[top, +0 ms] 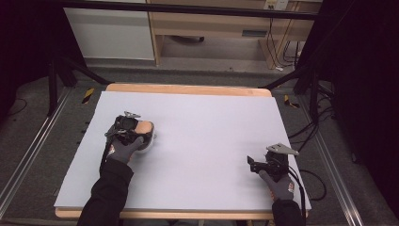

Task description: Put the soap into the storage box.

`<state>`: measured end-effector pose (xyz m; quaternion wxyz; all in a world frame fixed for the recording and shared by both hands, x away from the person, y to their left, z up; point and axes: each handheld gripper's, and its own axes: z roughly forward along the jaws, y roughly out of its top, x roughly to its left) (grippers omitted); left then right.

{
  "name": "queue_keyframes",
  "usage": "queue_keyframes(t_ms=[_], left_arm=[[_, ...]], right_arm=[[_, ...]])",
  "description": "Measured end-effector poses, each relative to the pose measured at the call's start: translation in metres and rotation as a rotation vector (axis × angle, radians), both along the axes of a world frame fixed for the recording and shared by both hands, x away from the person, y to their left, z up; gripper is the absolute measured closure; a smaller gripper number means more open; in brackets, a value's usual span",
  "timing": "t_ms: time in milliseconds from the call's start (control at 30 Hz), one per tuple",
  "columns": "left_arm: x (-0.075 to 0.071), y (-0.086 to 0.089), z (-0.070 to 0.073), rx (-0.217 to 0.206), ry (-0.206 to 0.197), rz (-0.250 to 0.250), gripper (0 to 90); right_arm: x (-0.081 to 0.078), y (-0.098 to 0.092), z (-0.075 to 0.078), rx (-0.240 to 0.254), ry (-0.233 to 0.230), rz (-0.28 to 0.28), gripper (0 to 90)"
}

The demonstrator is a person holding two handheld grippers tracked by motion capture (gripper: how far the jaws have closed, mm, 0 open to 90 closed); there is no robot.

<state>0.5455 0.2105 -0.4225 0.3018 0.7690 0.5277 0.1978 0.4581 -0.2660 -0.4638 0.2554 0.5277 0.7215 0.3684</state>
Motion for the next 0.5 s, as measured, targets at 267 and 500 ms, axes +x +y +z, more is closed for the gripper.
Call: queue_keyframes(t_ms=[267,500], left_arm=[[-0.0018,-0.002,-0.001,0.008,-0.015,0.008,31.2],[-0.0033,-0.0044,-0.0015,0.019,-0.024,0.013,31.2]], right_arm=[[0.0002,0.0002,-0.0002,-0.003,-0.001,-0.001,9.2],[0.0002,0.0003,-0.0001,-0.005,-0.001,-0.001,9.2]])
